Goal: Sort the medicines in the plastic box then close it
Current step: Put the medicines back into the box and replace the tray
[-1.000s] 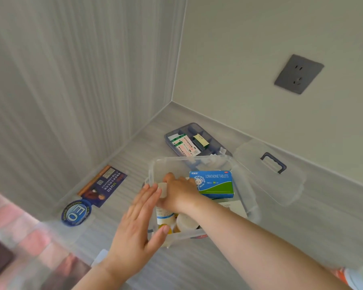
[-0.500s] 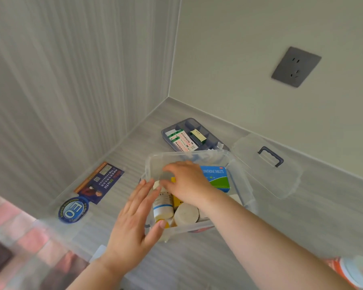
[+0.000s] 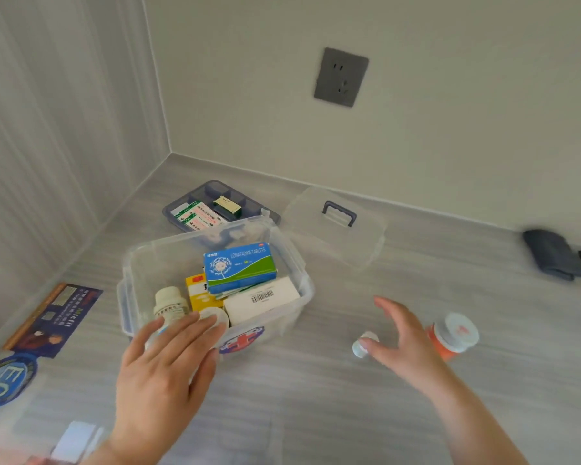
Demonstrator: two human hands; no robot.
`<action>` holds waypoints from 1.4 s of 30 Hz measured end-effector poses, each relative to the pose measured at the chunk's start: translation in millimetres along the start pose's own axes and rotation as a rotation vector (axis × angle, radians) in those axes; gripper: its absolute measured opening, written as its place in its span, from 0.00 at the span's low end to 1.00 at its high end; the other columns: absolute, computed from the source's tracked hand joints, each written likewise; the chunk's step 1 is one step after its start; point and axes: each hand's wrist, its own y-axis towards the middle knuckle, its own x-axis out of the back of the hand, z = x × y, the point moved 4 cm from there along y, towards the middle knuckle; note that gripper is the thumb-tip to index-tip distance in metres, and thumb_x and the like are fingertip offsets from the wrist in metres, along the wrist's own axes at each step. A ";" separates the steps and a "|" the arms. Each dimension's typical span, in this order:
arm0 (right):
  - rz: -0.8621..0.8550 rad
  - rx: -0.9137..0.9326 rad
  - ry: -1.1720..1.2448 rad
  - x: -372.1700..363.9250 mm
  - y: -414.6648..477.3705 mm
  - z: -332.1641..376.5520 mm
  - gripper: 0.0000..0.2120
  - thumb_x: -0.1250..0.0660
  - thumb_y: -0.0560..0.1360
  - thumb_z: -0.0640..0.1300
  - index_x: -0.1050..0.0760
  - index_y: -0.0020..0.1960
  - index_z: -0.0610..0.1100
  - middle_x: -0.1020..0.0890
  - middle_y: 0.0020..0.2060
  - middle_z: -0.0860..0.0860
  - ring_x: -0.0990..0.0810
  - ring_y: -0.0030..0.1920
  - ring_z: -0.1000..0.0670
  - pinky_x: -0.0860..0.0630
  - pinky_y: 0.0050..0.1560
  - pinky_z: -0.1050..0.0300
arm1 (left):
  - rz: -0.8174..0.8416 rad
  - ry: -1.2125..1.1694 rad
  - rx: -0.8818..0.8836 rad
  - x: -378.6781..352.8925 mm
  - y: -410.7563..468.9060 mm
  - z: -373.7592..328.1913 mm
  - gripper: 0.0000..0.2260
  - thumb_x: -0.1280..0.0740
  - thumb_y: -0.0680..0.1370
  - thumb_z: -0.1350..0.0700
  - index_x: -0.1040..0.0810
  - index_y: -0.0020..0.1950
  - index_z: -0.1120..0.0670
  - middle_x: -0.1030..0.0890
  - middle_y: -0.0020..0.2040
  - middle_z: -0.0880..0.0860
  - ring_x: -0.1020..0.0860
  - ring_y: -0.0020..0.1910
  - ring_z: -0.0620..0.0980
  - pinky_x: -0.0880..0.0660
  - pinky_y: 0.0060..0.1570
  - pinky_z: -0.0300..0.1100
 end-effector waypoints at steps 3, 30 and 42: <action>0.056 -0.051 -0.026 -18.8 -5.3 -25.2 0.33 0.28 0.67 0.41 0.38 0.68 0.46 0.31 0.64 0.51 0.33 0.65 0.50 0.40 0.61 0.64 | -0.032 0.034 -0.017 -2.4 -0.7 -0.2 0.20 0.48 0.78 0.52 0.18 0.46 0.57 0.15 0.46 0.54 0.27 0.52 0.45 0.46 0.64 0.31; 0.558 0.499 -0.074 -102.4 33.3 230.4 0.14 0.34 0.72 0.42 0.29 0.58 0.47 0.19 0.53 0.47 0.21 0.52 0.49 0.23 0.52 0.54 | 0.058 -0.443 0.266 18.9 -17.9 60.6 0.35 0.47 0.69 0.31 0.41 0.66 0.54 0.45 0.72 0.41 0.53 0.69 0.29 0.54 0.66 0.24; 0.730 0.619 -0.511 -145.7 31.2 229.0 0.08 0.35 0.71 0.42 0.34 0.45 0.47 0.21 0.49 0.44 0.29 0.42 0.48 0.33 0.35 0.57 | 0.031 -0.479 0.266 15.1 -19.2 64.3 0.30 0.45 0.70 0.32 0.43 0.65 0.49 0.45 0.70 0.29 0.55 0.69 0.31 0.56 0.66 0.24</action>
